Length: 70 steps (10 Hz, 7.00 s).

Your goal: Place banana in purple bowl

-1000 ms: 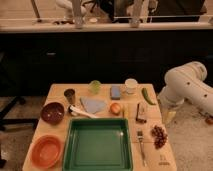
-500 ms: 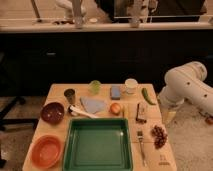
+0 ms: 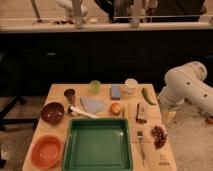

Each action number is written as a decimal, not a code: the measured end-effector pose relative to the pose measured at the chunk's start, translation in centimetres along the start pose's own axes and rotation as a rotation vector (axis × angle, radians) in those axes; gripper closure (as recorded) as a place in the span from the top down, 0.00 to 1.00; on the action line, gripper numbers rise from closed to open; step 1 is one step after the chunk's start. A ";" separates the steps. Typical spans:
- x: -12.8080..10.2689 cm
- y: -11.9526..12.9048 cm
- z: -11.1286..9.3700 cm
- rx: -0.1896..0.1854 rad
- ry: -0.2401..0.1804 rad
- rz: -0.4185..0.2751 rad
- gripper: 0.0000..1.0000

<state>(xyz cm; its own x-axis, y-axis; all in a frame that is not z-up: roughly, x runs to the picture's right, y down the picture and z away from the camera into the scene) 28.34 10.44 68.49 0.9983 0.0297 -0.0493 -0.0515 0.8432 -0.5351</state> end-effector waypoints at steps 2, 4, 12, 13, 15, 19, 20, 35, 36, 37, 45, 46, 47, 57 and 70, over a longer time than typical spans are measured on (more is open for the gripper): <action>0.0 0.0 0.0 0.000 -0.003 -0.007 0.80; -0.9 -0.1 0.2 -0.004 -0.013 -0.062 0.80; -4.0 -0.4 1.5 -0.045 -0.033 -0.199 0.80; -4.7 -0.6 1.6 -0.051 -0.036 -0.217 0.80; -6.3 -1.2 1.9 -0.068 -0.036 -0.251 0.80; -9.3 -3.5 2.2 -0.088 -0.033 -0.308 0.80; -10.4 -4.0 2.4 -0.094 -0.034 -0.325 0.80; -16.0 -6.9 8.7 -0.259 -0.119 -0.395 0.80; -16.0 -7.2 8.9 -0.264 -0.128 -0.391 0.80; -16.0 -7.4 9.1 -0.269 -0.136 -0.387 0.80; -16.3 -7.6 9.2 -0.277 -0.149 -0.392 0.80; -16.2 -7.6 9.2 -0.277 -0.149 -0.393 0.80; -16.3 -7.5 9.2 -0.278 -0.149 -0.393 0.80; -15.1 -8.8 10.0 -0.287 -0.235 -0.392 0.80; -13.3 -8.8 14.2 -0.397 -0.399 -0.489 0.80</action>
<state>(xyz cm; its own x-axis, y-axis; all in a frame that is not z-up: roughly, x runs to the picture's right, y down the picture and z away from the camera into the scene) 15.91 10.21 85.81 0.8395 -0.0428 0.5416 0.4707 0.5551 -0.6858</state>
